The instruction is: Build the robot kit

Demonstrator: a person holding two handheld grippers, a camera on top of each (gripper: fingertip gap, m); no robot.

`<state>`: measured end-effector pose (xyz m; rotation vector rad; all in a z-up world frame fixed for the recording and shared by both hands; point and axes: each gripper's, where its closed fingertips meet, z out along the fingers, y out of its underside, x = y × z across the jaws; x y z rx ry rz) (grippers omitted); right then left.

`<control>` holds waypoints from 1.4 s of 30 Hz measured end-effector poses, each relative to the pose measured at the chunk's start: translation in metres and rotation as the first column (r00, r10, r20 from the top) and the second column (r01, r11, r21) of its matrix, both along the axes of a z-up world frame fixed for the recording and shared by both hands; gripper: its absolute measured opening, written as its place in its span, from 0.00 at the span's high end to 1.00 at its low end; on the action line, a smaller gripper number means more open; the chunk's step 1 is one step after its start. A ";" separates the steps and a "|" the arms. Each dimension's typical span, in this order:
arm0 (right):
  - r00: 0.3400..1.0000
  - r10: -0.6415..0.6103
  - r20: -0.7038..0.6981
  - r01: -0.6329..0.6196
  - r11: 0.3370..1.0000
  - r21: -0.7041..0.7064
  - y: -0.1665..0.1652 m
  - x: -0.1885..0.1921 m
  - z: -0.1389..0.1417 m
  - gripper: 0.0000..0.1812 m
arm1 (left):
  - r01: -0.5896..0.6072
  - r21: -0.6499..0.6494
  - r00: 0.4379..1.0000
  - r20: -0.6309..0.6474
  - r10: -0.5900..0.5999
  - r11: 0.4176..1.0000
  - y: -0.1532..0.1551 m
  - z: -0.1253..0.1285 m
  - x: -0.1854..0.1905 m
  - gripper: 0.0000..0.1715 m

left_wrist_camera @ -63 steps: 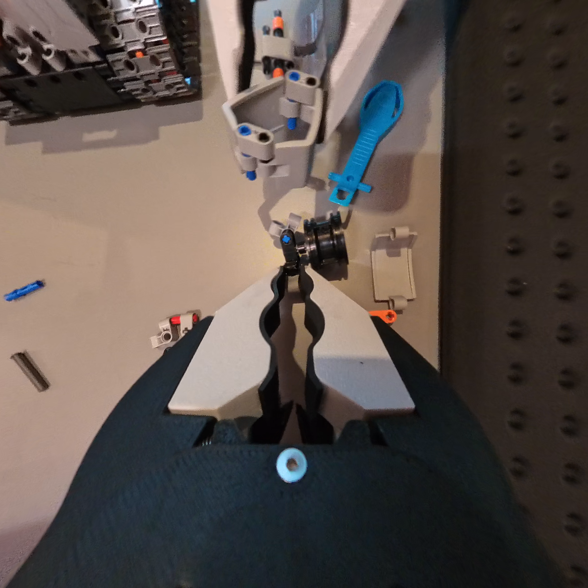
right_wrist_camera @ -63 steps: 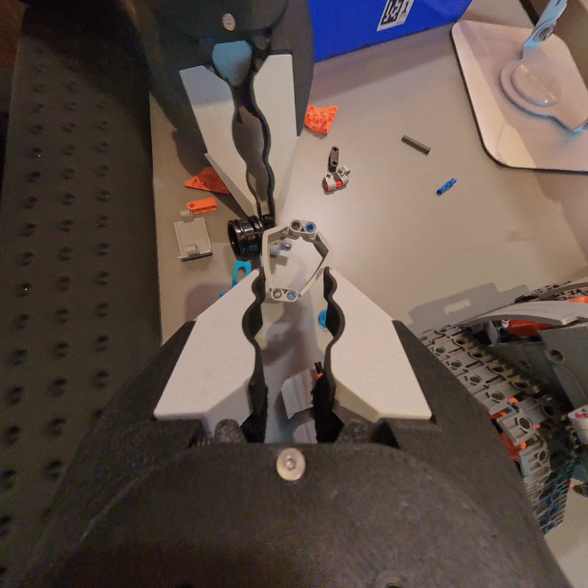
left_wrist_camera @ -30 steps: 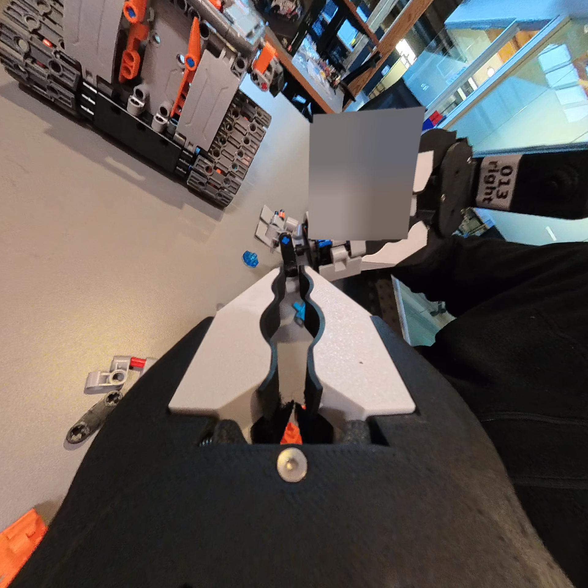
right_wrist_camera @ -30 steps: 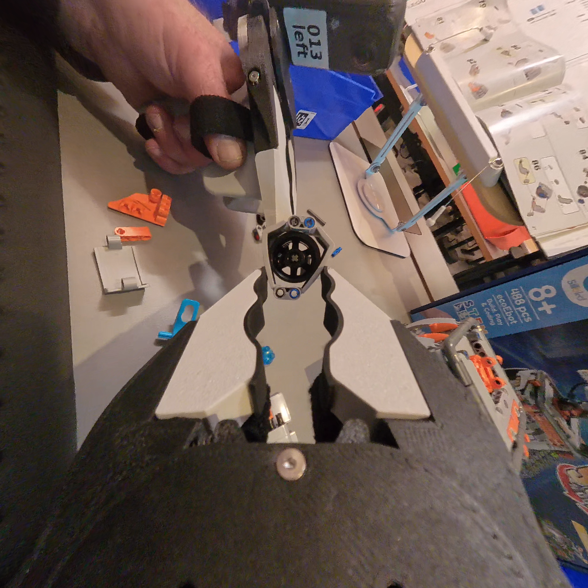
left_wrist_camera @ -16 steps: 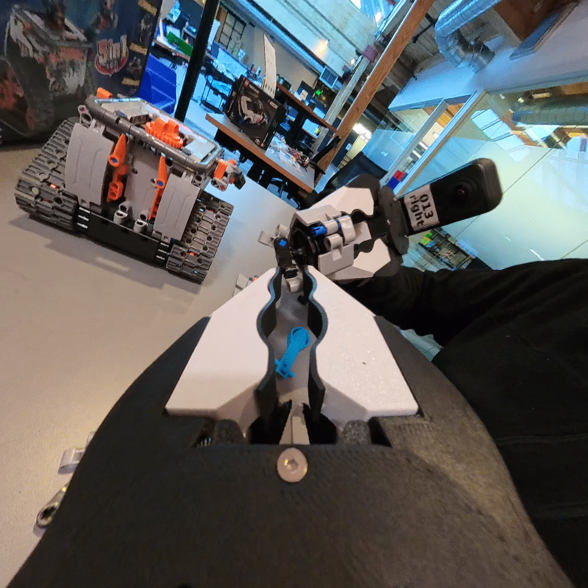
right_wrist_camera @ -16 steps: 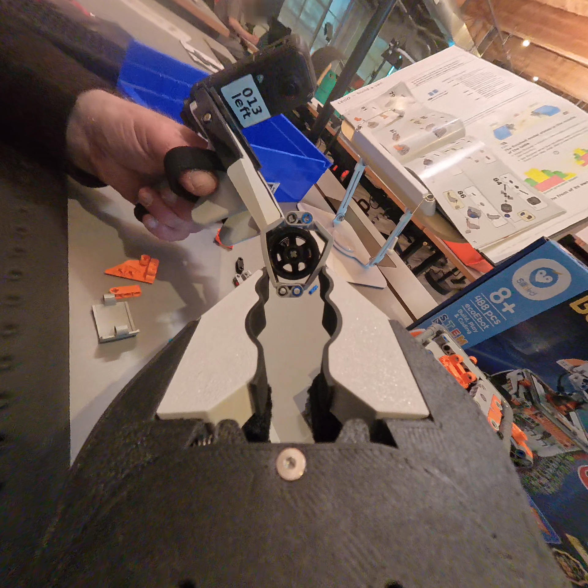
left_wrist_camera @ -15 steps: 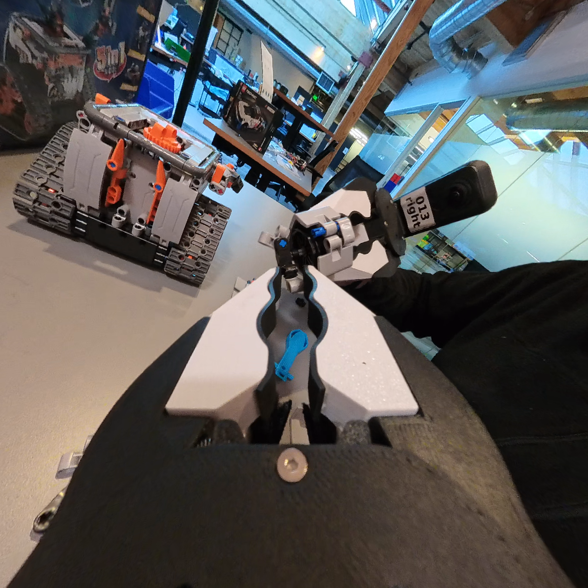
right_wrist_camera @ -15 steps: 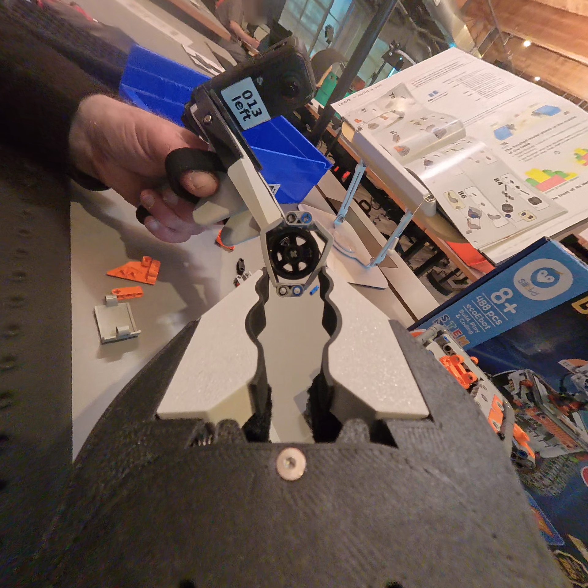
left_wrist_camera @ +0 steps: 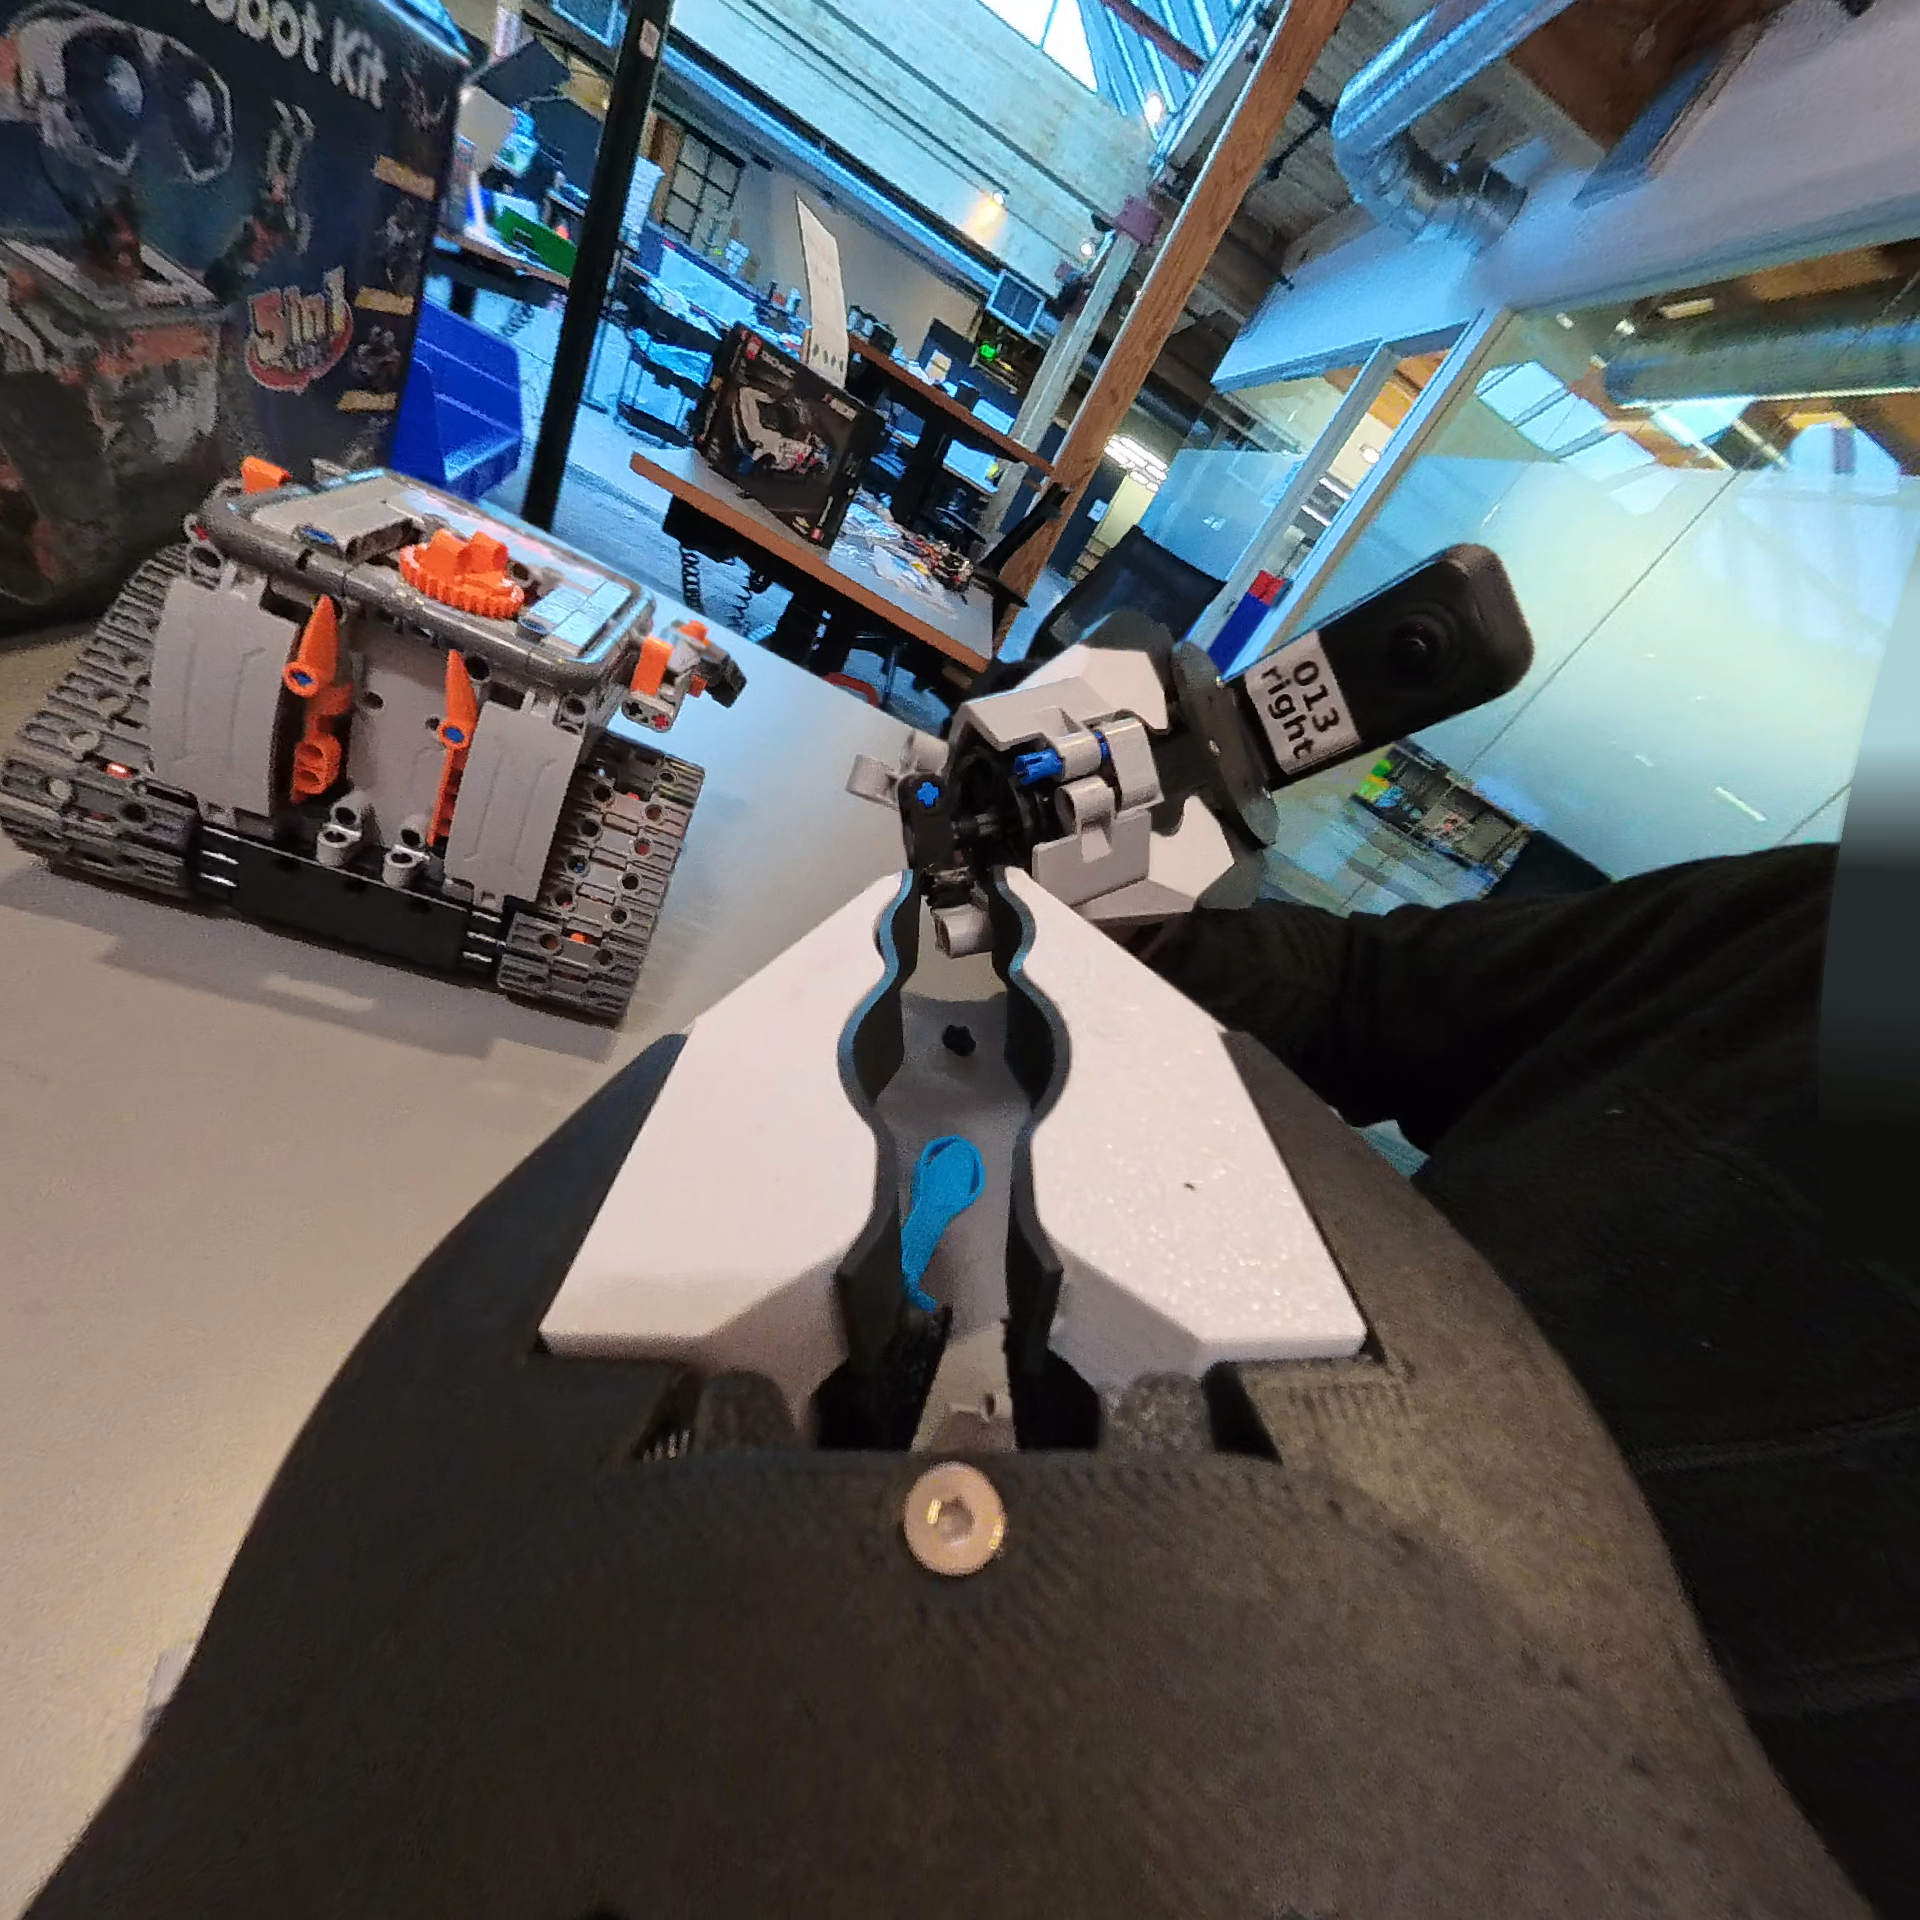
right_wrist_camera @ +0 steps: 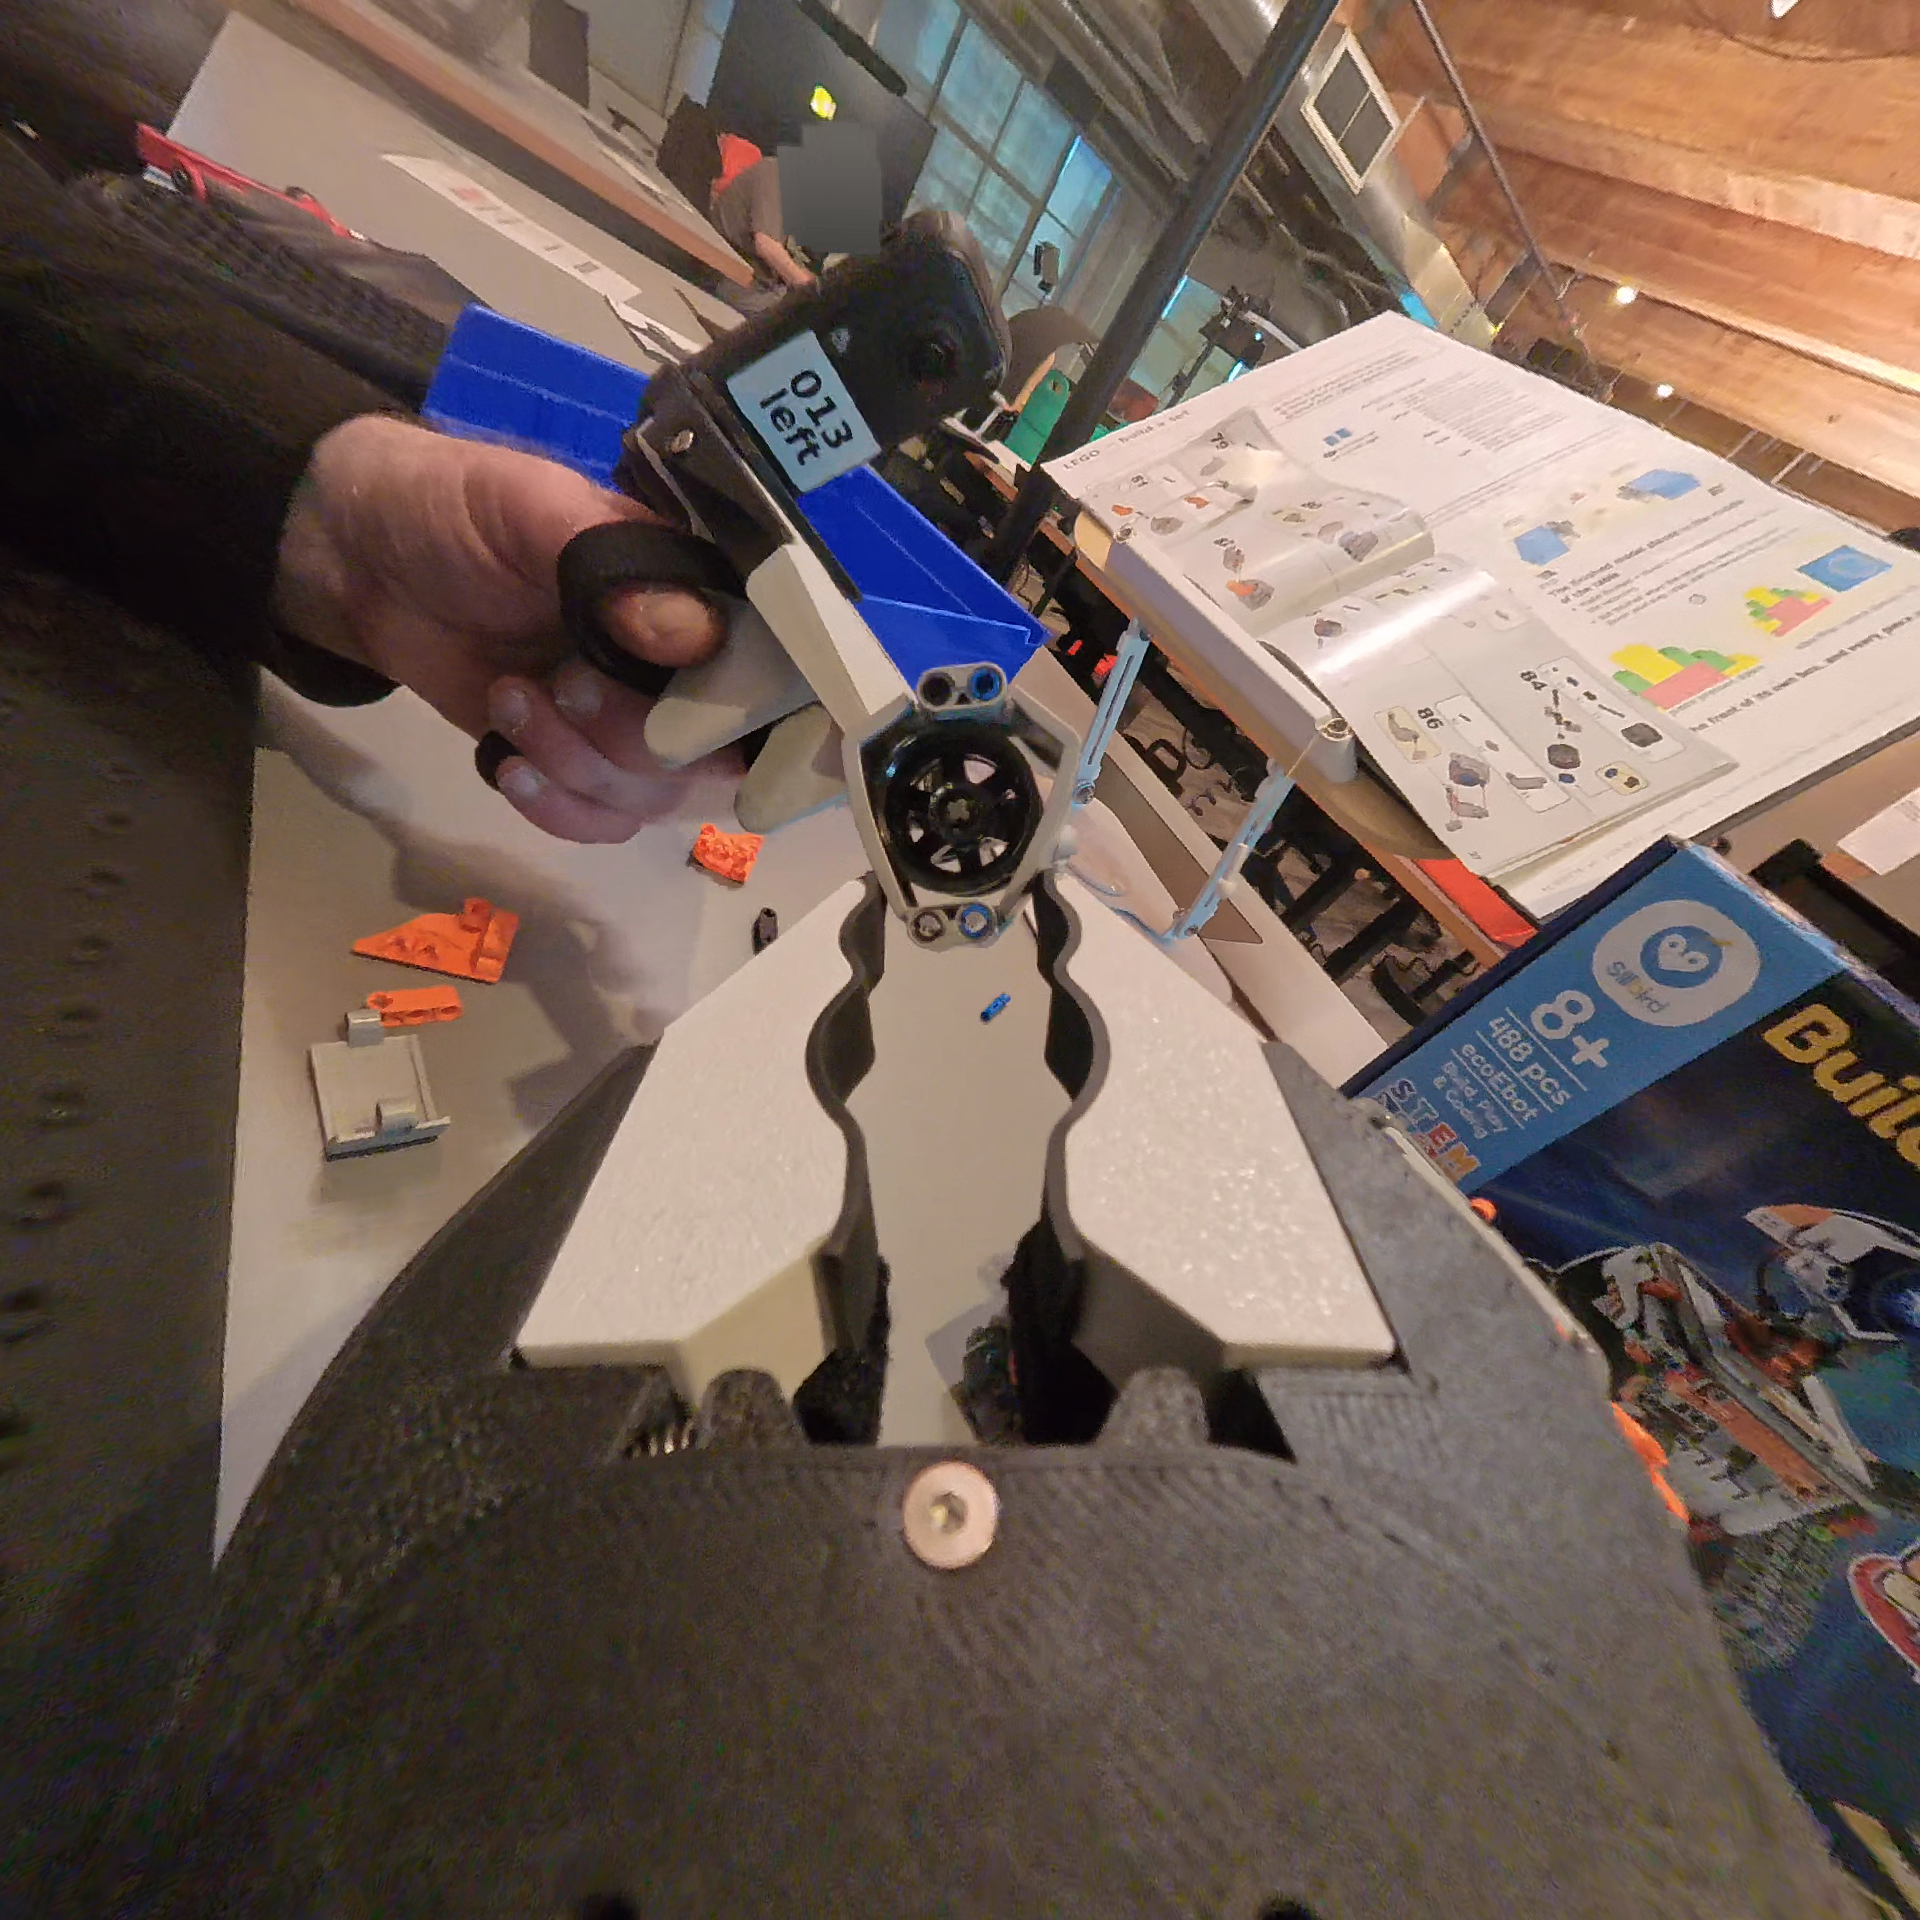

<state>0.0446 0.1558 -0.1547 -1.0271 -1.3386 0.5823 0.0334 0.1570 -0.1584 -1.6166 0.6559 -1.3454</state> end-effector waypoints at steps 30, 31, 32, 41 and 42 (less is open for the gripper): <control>0.995 -0.100 -0.030 0.104 0.971 0.215 -0.003 0.014 0.023 0.87 | 0.131 0.009 0.971 0.202 -0.130 0.991 -0.014 0.038 0.006 0.74; 0.994 -0.108 -0.025 0.111 0.969 0.220 -0.002 0.013 0.023 0.87 | 0.135 0.016 0.973 0.185 -0.135 0.991 -0.015 0.036 0.009 0.71; 0.993 -0.116 -0.021 0.117 0.967 0.227 -0.002 0.013 0.022 0.87 | 0.128 0.030 0.977 0.168 -0.131 0.991 -0.017 0.035 0.012 0.70; 0.969 -0.246 0.037 0.219 0.912 0.347 0.006 0.013 0.017 0.87 | -0.015 0.125 1.000 -0.015 0.017 0.992 -0.005 0.023 0.023 0.84; 0.965 -0.259 0.041 0.228 0.906 0.357 0.007 0.013 0.016 0.87 | -0.018 0.132 1.000 -0.013 0.020 0.991 -0.006 0.024 0.024 0.85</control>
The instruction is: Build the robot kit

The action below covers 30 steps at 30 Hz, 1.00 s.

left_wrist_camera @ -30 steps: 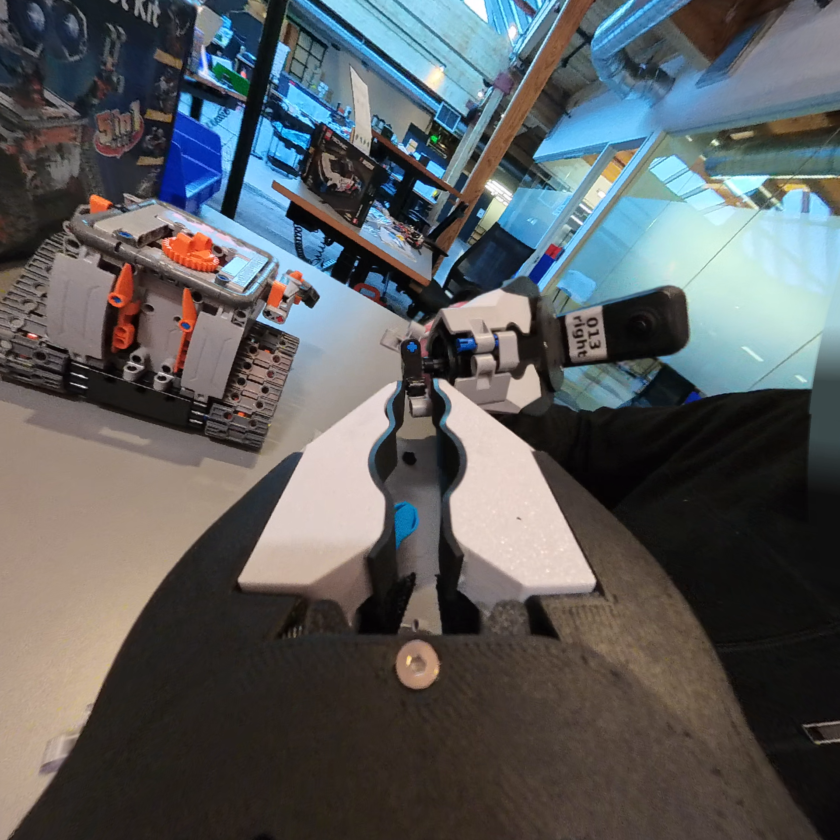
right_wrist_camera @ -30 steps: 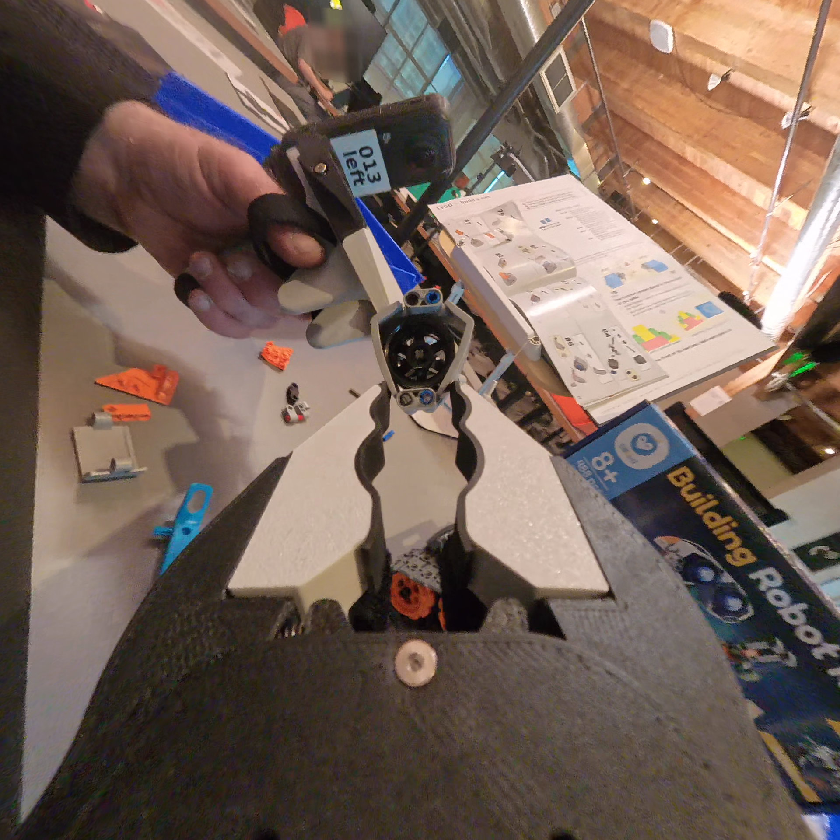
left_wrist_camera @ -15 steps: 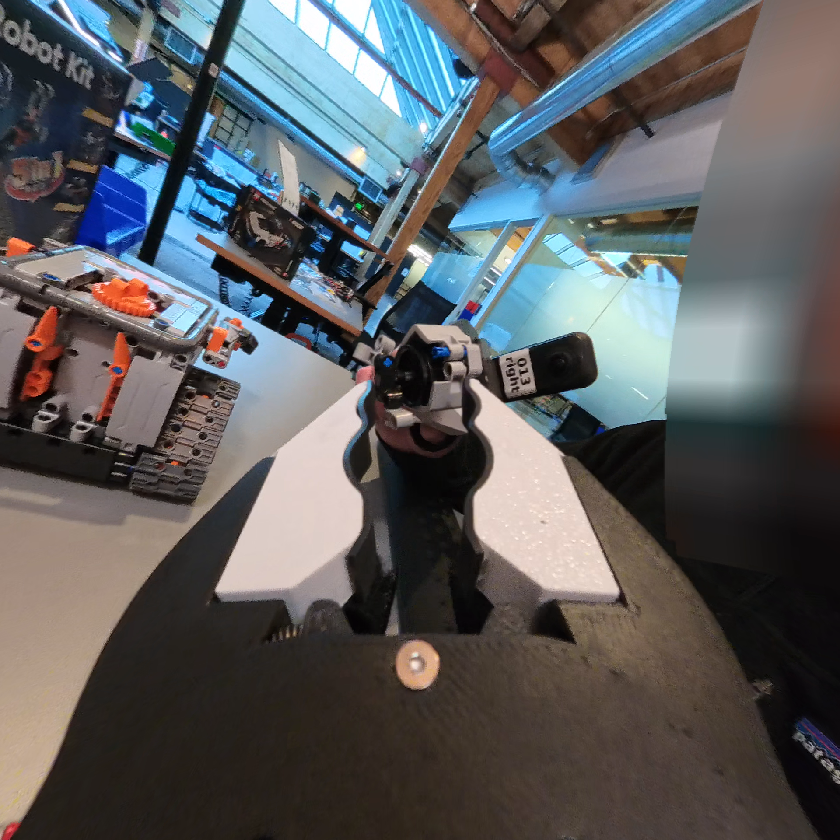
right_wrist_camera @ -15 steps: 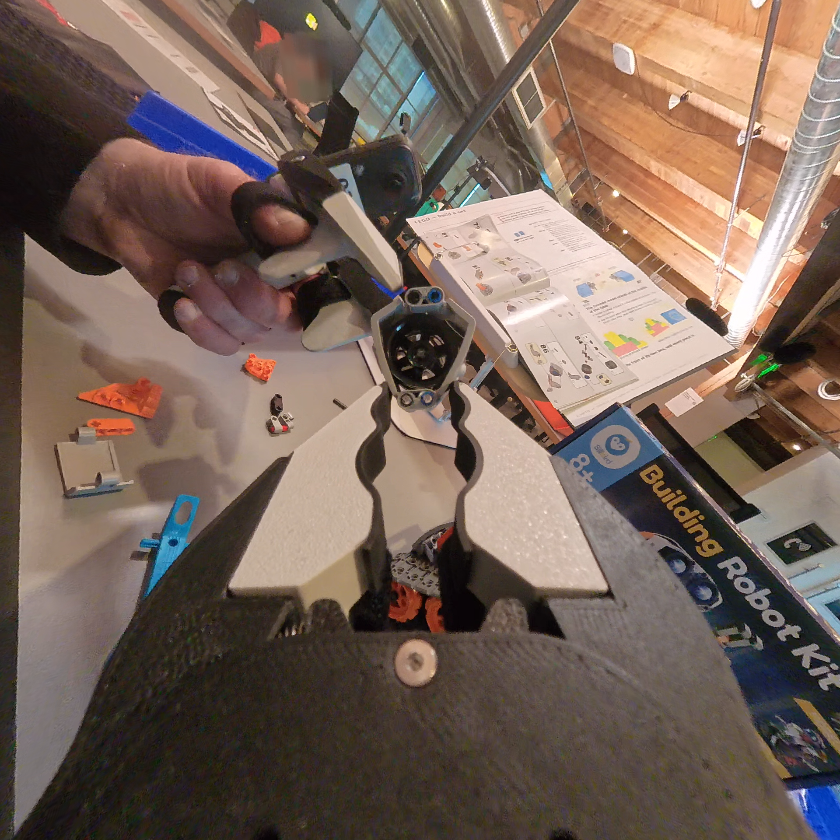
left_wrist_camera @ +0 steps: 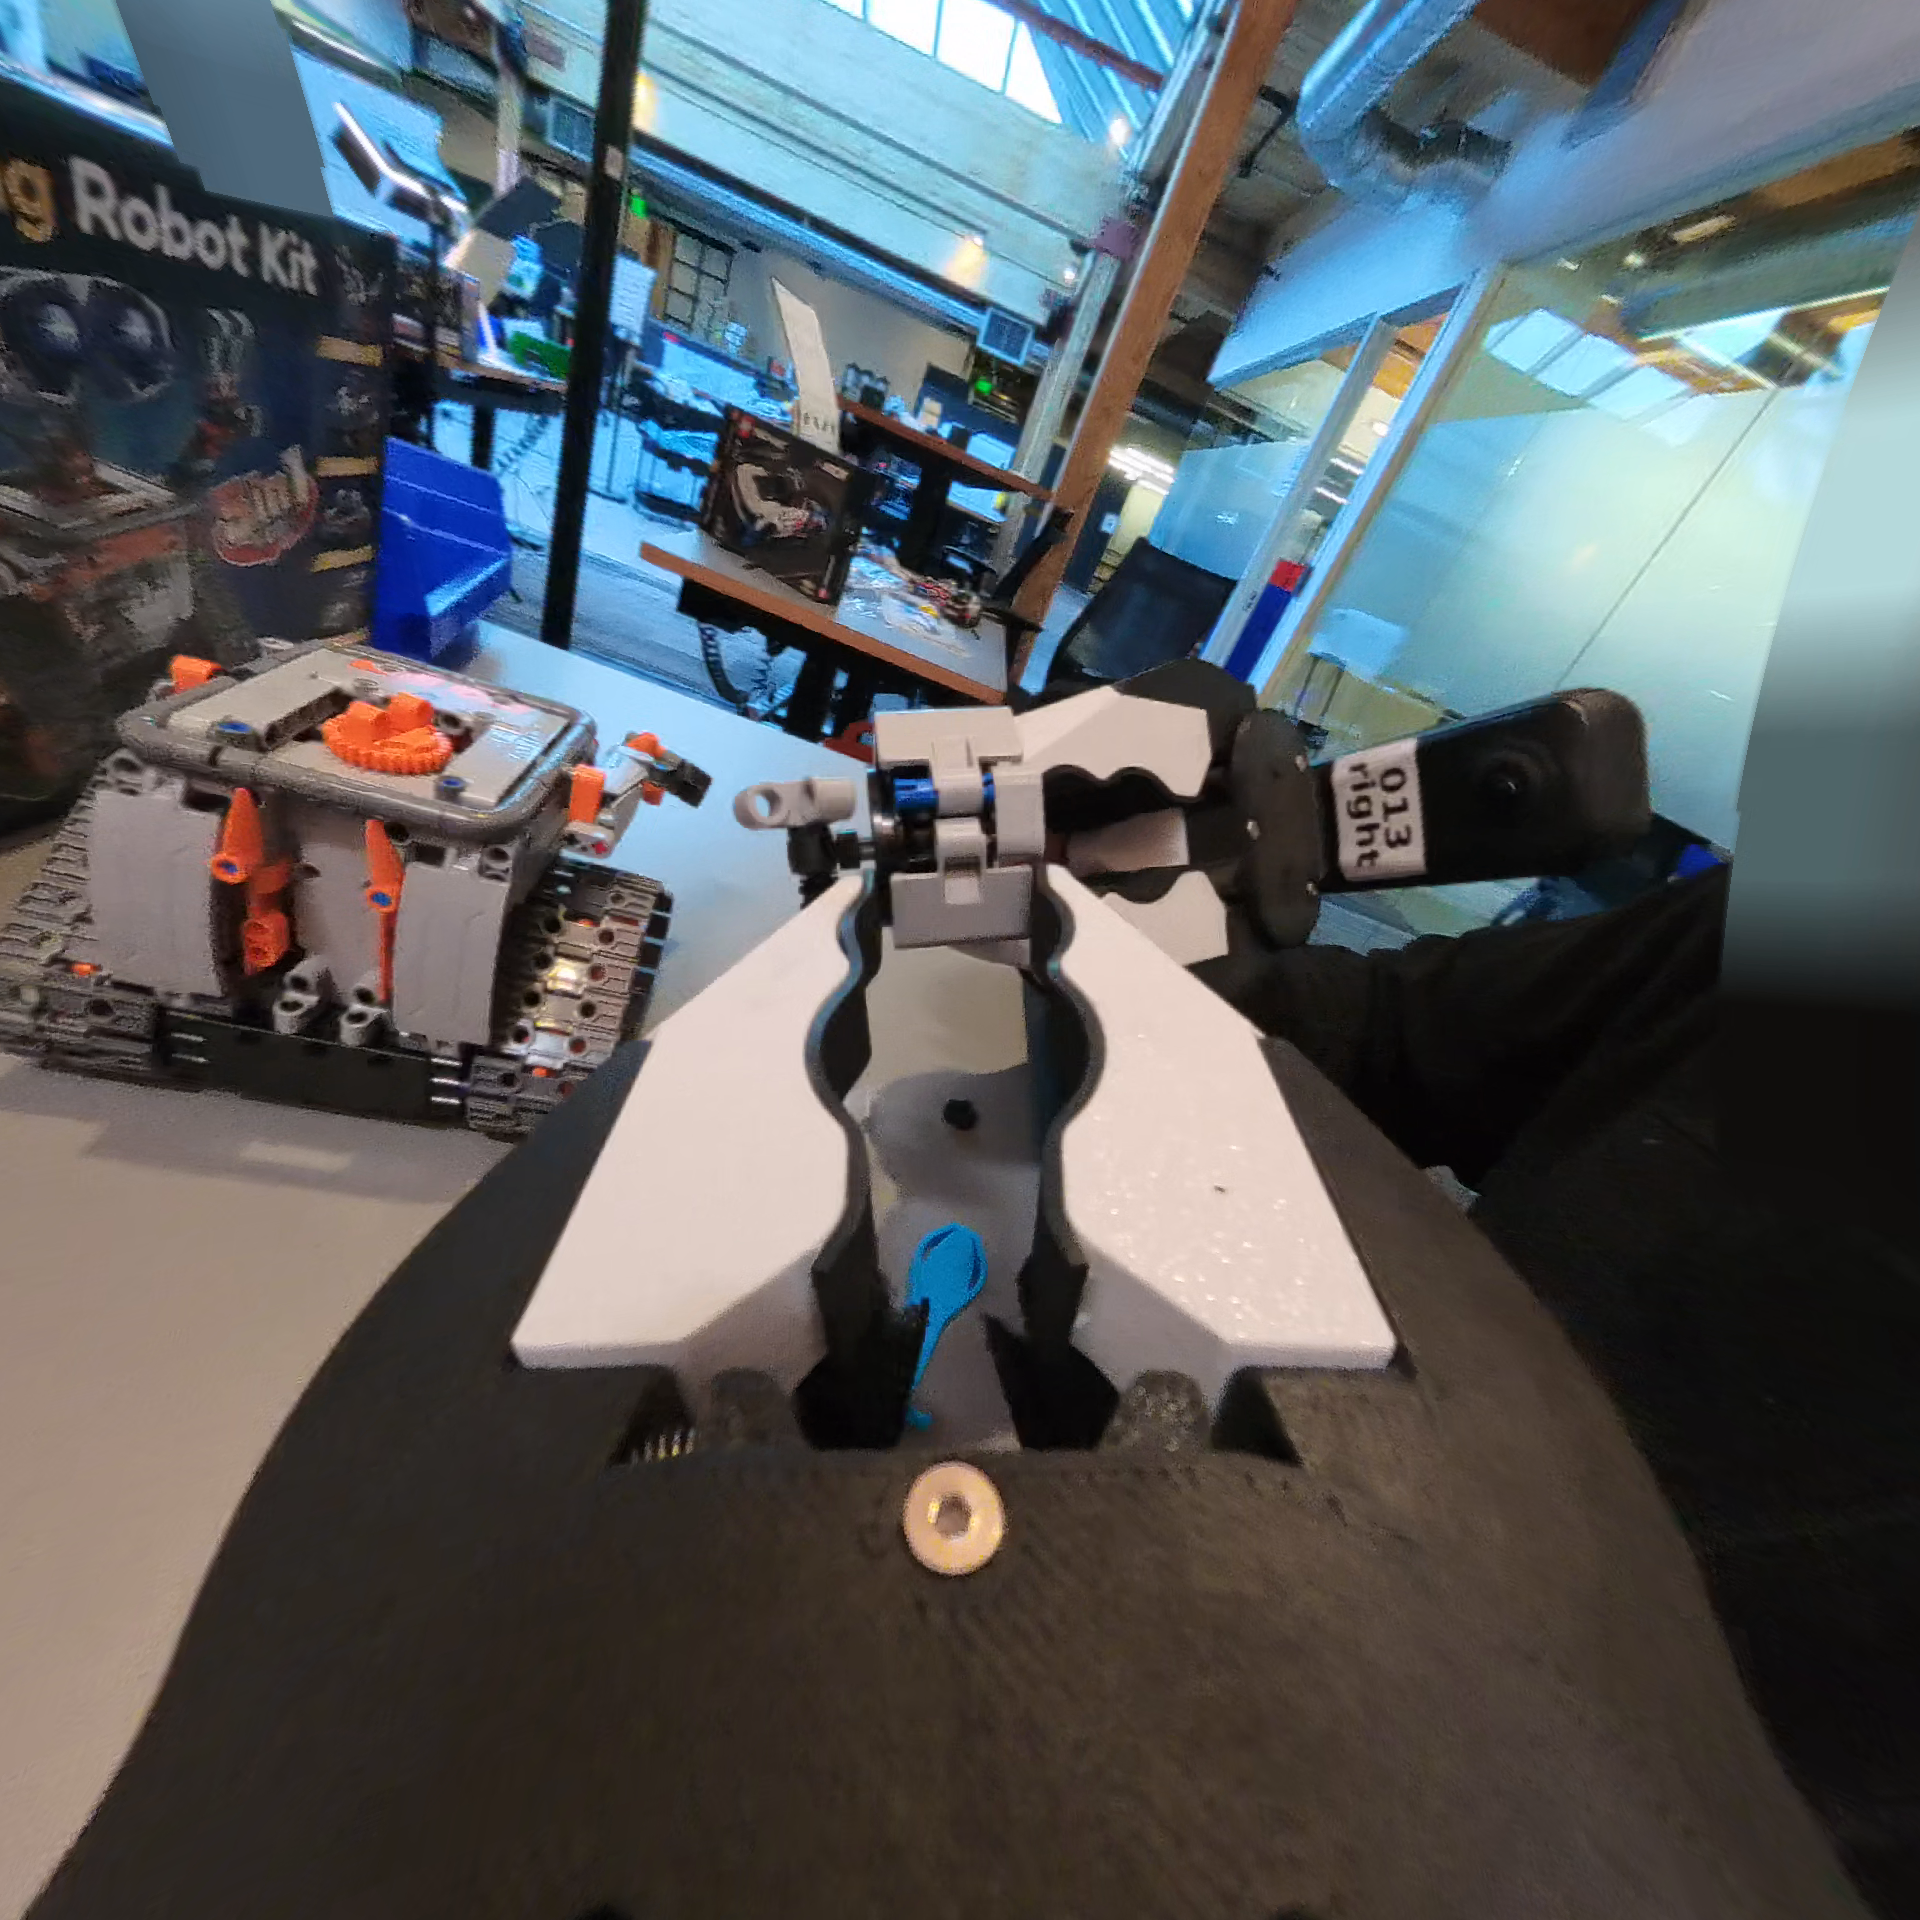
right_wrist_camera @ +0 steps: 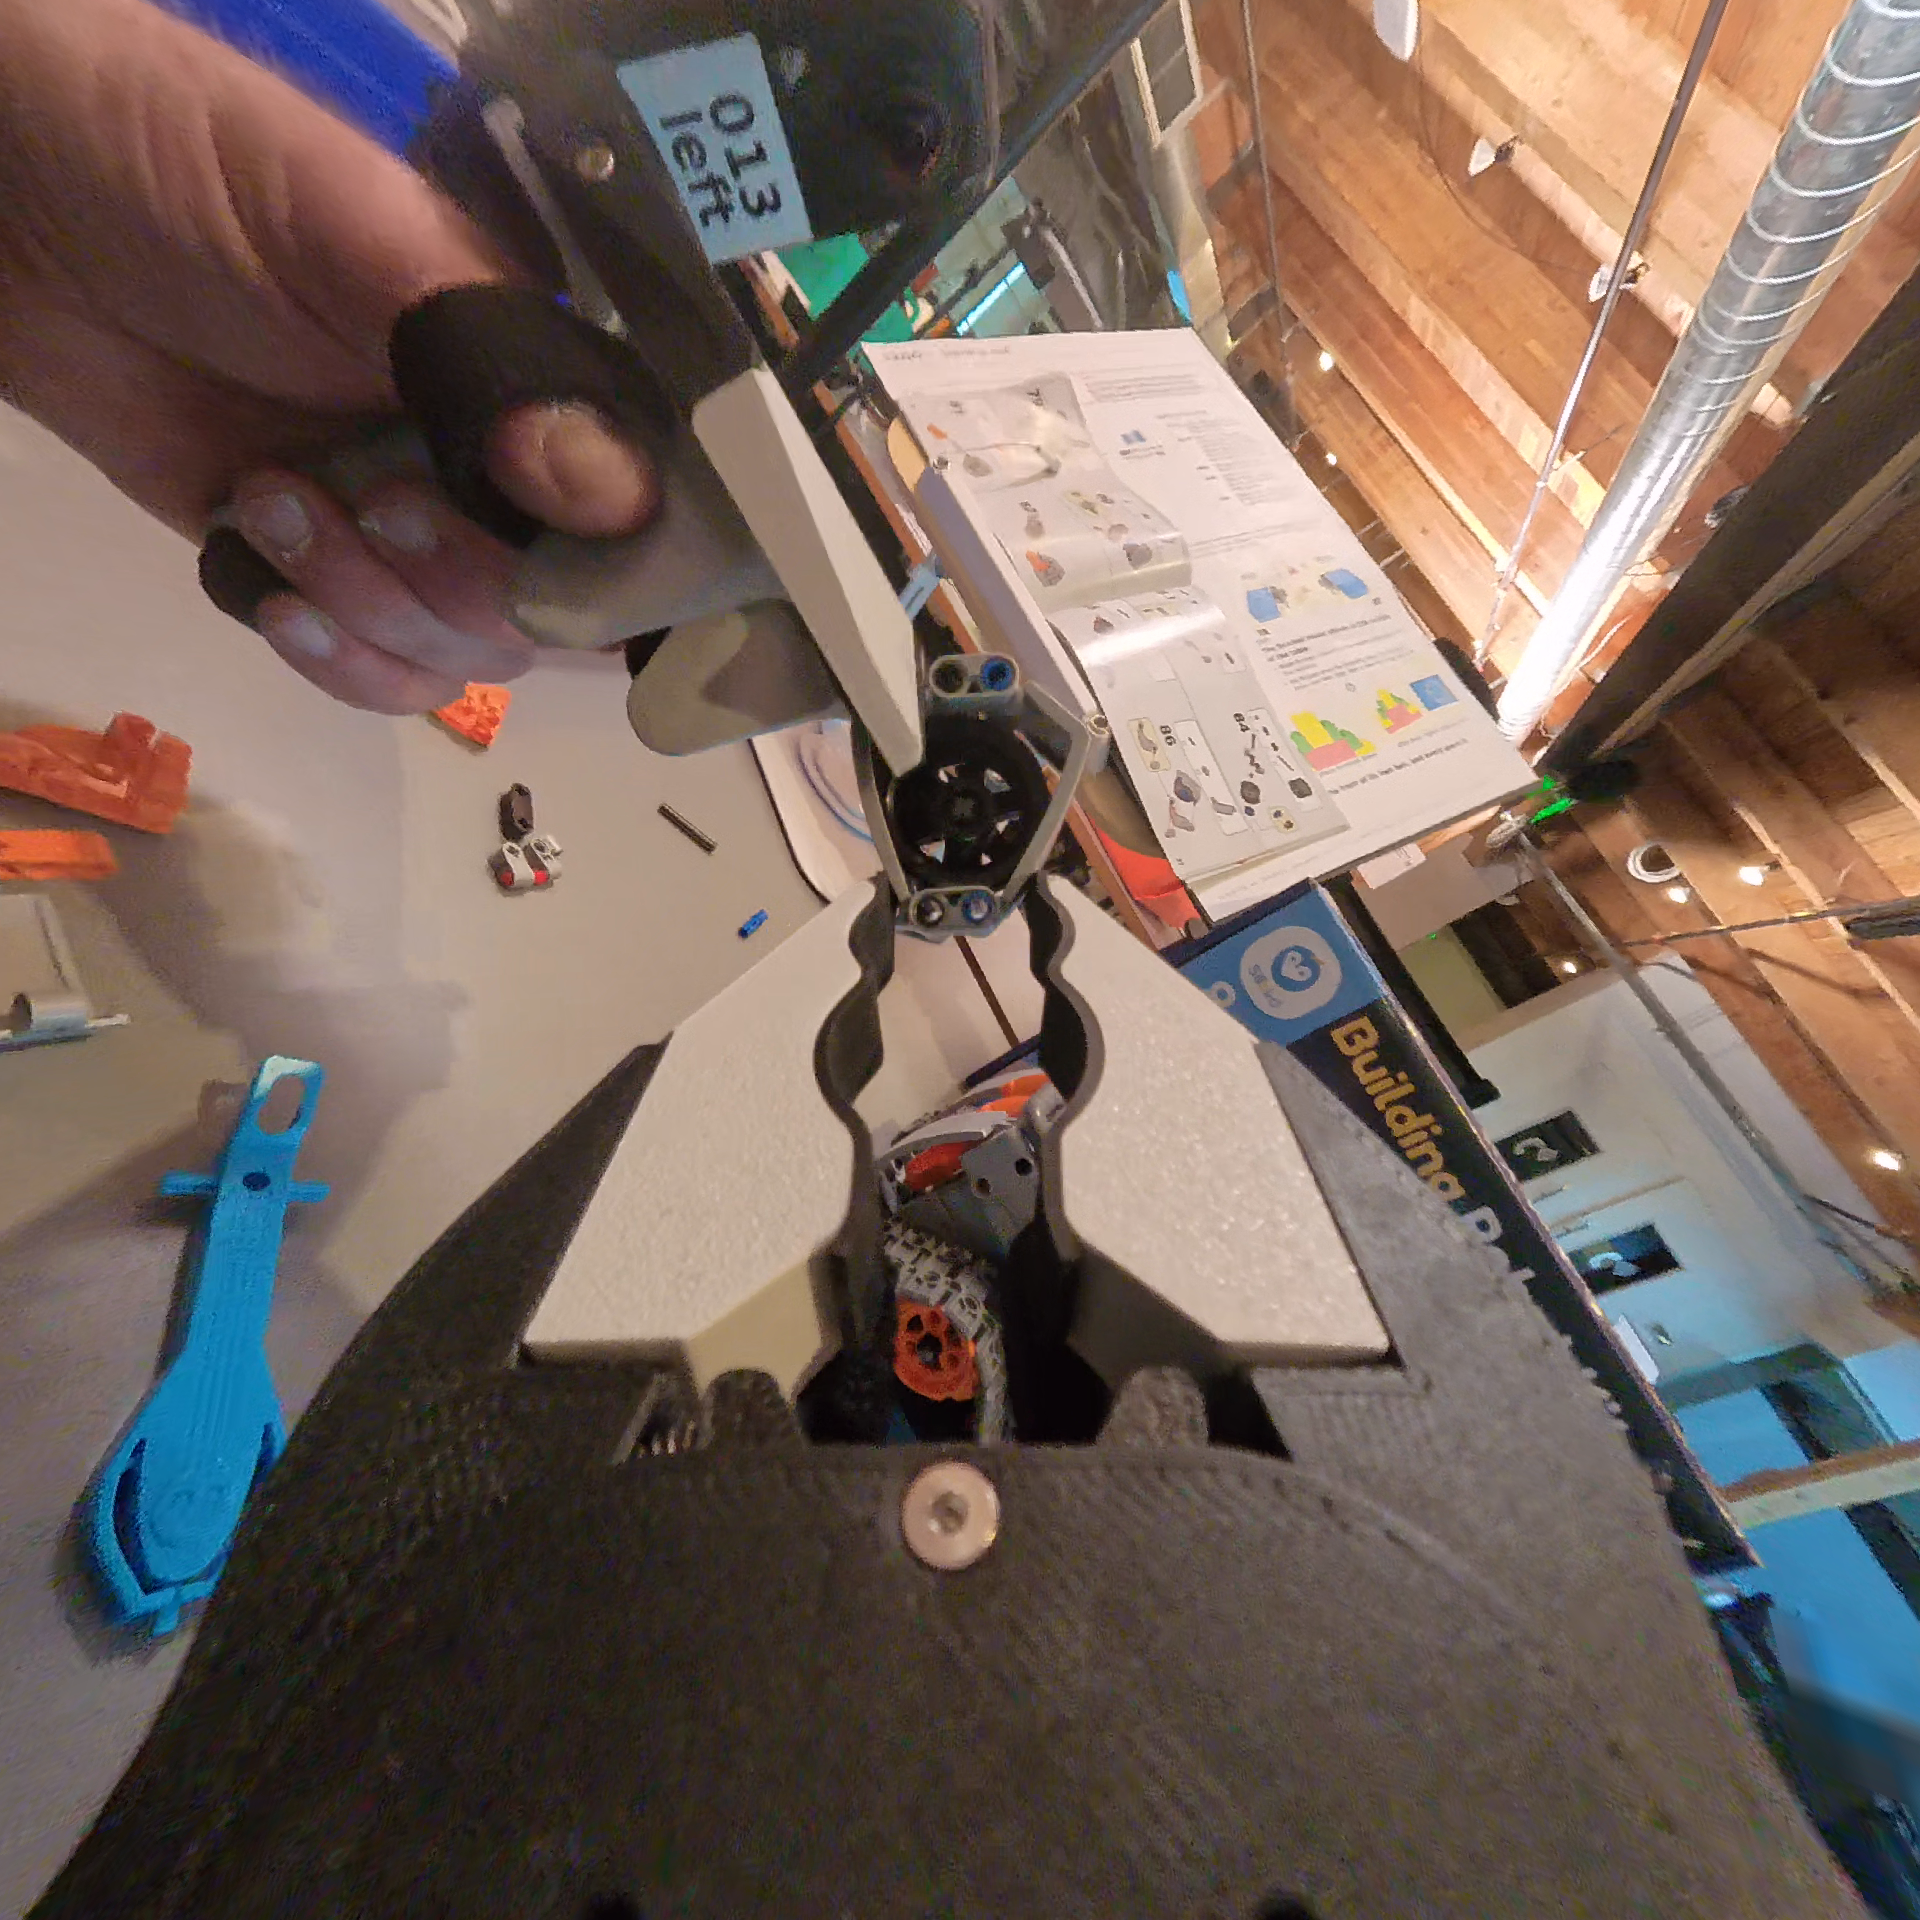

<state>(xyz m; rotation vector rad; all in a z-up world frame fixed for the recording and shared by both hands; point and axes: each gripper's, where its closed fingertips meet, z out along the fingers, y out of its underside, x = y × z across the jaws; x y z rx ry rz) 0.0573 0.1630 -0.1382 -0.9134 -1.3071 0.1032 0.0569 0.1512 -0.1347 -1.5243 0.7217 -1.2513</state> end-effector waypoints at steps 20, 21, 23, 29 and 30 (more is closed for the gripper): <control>0.950 0.234 -0.209 -0.291 0.906 -0.308 -0.015 0.007 0.027 0.77 | 0.063 0.239 0.997 -0.050 -0.052 0.969 -0.011 0.020 -0.001 0.86; 0.933 0.257 -0.253 -0.339 0.864 -0.373 -0.014 0.008 0.030 0.77 | 0.083 0.262 0.996 -0.065 -0.069 0.962 -0.015 0.021 0.001 0.86; 0.893 0.320 -0.315 -0.442 0.753 -0.488 -0.018 0.007 0.033 0.75 | 0.122 0.317 0.990 -0.112 -0.090 0.941 -0.021 0.019 0.005 0.86; 0.822 0.468 -0.324 -0.565 0.601 -0.566 -0.039 0.005 0.026 0.86 | 0.201 0.439 0.971 -0.208 -0.118 0.876 -0.032 0.020 0.011 0.86; 0.823 0.470 -0.318 -0.564 0.611 -0.556 -0.040 0.006 0.028 0.86 | 0.211 0.448 0.968 -0.218 -0.123 0.869 -0.033 0.021 0.011 0.86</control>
